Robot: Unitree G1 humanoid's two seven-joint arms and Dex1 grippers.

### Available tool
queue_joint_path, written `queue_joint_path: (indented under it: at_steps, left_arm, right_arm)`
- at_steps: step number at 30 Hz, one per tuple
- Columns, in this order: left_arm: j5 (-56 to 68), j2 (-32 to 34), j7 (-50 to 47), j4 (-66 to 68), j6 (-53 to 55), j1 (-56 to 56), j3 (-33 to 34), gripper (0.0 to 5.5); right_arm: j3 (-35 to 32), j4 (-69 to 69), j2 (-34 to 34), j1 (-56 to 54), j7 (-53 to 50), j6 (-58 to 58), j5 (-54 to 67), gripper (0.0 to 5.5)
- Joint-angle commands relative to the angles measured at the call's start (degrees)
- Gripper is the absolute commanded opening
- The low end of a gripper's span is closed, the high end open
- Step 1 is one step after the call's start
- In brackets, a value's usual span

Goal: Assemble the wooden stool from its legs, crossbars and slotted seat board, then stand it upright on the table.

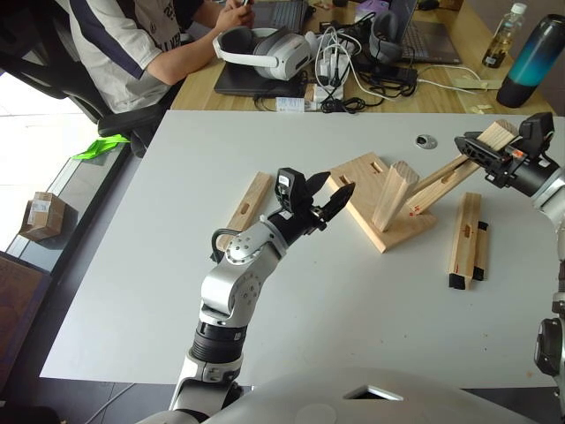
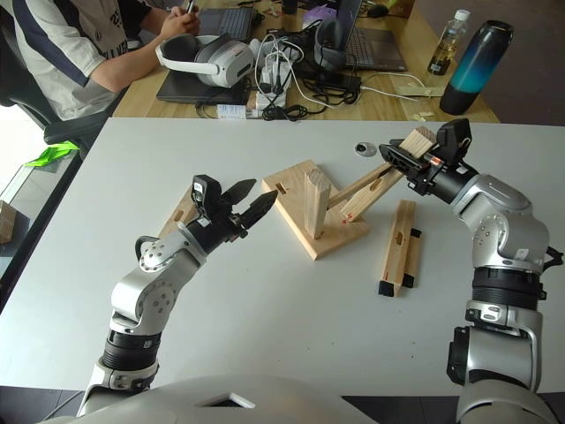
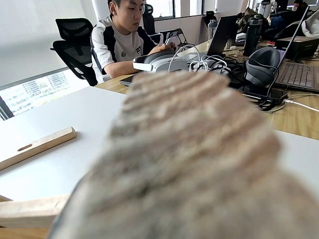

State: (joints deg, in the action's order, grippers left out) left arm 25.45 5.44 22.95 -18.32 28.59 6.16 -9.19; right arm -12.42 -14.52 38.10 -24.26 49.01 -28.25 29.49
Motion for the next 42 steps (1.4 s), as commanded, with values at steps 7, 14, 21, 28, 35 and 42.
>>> queue_joint_path:
  at_steps: [7, 14, 21, 28, 35, 42]
  left_arm:
    - [0.0, 0.3, 0.4, 0.2, 0.7, 0.7, -0.2, 3.12]
    - [0.0, 0.3, 0.2, 0.0, 0.8, 0.6, -0.1, 3.12]
    - [0.1, 0.6, 0.3, -0.2, 0.9, 0.5, 0.0, 3.12]
    - [0.2, 0.7, 0.2, -0.4, 1.0, 0.6, 0.1, 3.12]
    - [0.4, 1.1, 0.1, -2.5, 0.4, 0.5, 1.0, 3.12]
    - [-0.8, 6.7, 4.4, -8.3, 2.2, 0.9, -3.6, 3.12]
  right_arm:
    - [-2.6, 0.6, -3.6, 1.6, -0.6, 1.4, 2.2, 1.45]
    - [-1.5, -0.8, -3.3, 1.6, -0.8, 3.5, -0.2, 1.45]
    - [-3.4, 1.0, -4.6, 1.0, -1.4, 2.5, 2.3, 1.45]
    - [-3.7, 0.3, -4.3, -0.2, -2.7, 0.6, 2.7, 1.45]
    - [-4.0, -0.6, -4.2, -1.1, -3.6, 1.8, 1.9, 1.45]
    - [-2.6, -0.3, -3.3, -0.6, -3.0, 1.8, 0.5, 1.45]
